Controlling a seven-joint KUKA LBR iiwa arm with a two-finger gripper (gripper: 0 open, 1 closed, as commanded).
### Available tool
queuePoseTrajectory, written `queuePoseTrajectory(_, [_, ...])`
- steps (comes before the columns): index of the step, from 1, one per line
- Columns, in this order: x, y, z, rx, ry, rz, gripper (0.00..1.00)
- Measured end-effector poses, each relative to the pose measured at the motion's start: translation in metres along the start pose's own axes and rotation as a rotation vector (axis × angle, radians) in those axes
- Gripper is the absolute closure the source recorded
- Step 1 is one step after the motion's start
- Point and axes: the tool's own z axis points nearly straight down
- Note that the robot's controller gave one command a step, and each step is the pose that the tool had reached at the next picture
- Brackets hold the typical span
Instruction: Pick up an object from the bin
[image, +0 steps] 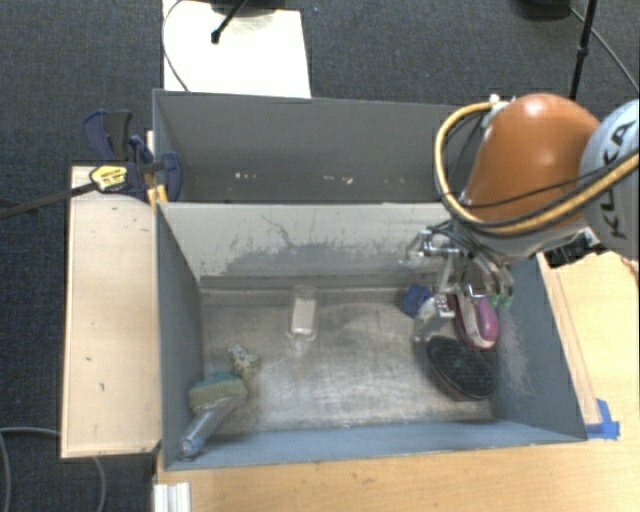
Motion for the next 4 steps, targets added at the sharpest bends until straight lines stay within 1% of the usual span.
queuePoseTrajectory(1, [-0.02, -0.101, 0.091, 0.003, 0.006, 0.205, 0.0])
queuePoseTrajectory(2, [0.016, -0.115, 0.146, -0.001, 0.001, -0.131, 0.0])
queuePoseTrajectory(3, [0.012, -0.131, 0.142, -0.018, -0.009, -0.377, 0.0])
queuePoseTrajectory(4, [-0.013, -0.132, 0.133, -0.028, -0.01, -0.571, 0.0])
